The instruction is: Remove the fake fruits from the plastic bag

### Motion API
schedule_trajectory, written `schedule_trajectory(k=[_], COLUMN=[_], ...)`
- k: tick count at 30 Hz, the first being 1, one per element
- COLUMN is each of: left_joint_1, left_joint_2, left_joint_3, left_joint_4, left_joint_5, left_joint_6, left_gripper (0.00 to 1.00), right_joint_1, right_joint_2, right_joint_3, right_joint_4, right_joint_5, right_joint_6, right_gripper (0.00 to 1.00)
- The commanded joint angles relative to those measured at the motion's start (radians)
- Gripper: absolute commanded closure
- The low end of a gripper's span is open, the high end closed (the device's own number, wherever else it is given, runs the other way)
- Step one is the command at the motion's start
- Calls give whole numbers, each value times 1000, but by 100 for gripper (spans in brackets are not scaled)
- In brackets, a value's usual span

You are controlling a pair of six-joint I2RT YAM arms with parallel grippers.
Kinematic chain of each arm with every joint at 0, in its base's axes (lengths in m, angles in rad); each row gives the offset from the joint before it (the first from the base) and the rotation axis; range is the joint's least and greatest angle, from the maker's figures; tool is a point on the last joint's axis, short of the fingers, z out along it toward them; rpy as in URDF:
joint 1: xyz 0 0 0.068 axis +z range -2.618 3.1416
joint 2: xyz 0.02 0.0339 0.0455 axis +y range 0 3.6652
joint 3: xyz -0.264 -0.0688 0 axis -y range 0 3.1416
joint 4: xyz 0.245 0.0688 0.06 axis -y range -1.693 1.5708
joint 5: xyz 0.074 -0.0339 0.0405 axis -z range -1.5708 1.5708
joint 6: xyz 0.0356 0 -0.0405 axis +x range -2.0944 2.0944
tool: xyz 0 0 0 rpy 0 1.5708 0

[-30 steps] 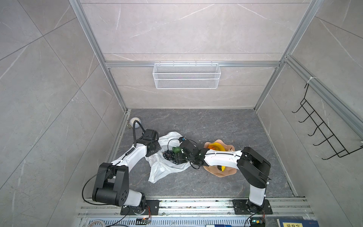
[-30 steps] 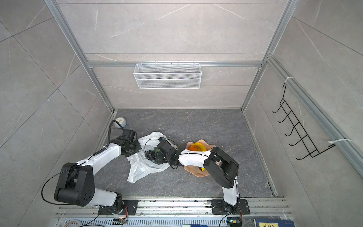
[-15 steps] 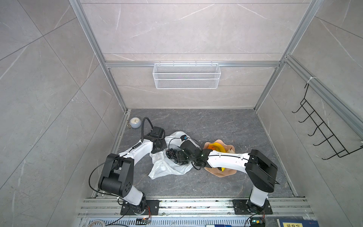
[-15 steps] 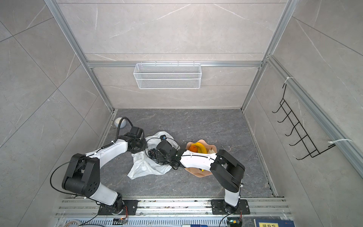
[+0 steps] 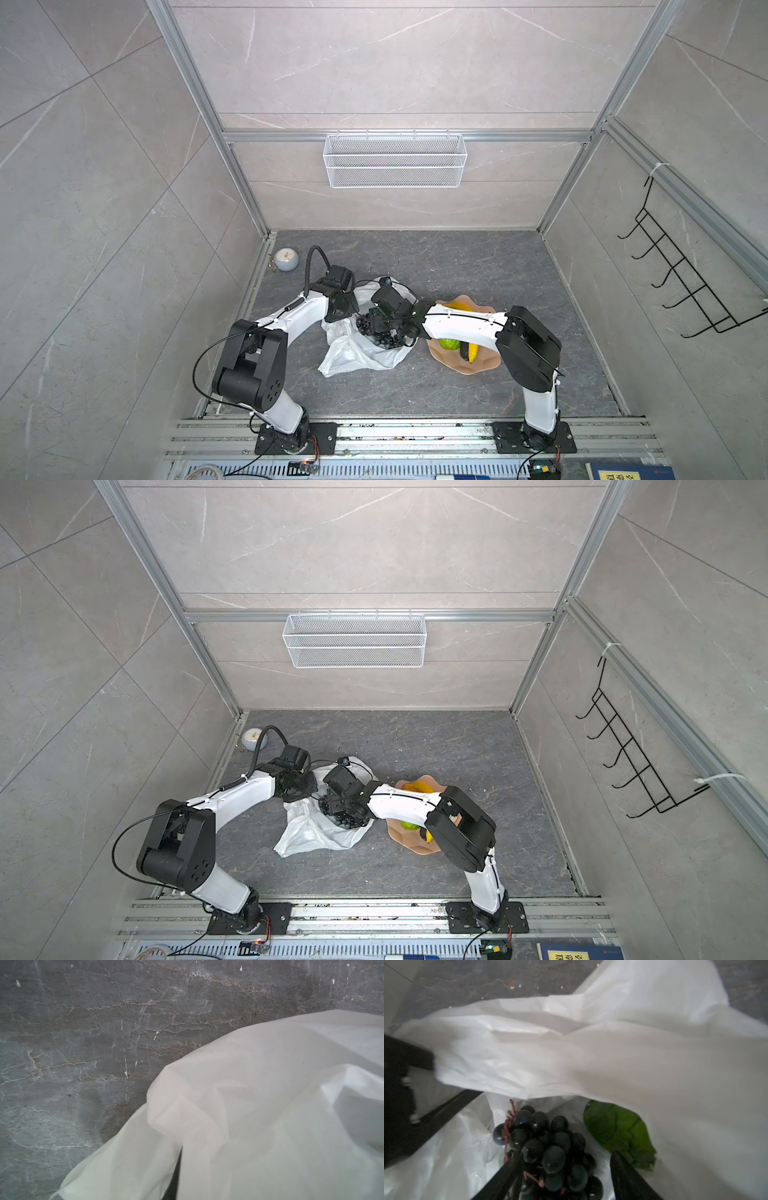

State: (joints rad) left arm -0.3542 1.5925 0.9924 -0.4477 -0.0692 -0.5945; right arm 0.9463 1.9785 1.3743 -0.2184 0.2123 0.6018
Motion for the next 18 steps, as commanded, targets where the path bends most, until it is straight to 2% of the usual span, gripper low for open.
schedule_trajectory(k=[1, 10, 18], left_joint_1=[-11, -17, -23], left_joint_2=[-5, -9, -11], left_joint_3=[18, -9, -14], left_joint_4=[-21, -12, -9], left_joint_5=[6, 0, 0], left_joint_6=[-6, -14, -15], left_gripper=[100, 99, 99], right_joint_1=[-43, -60, -84], right_joint_2=[7, 84, 185], right_joint_3=[21, 130, 236], right_joint_4=[-63, -152, -167], right_joint_5=[59, 148, 108], right_joint_6=[23, -36, -58], right_gripper=[30, 19, 15])
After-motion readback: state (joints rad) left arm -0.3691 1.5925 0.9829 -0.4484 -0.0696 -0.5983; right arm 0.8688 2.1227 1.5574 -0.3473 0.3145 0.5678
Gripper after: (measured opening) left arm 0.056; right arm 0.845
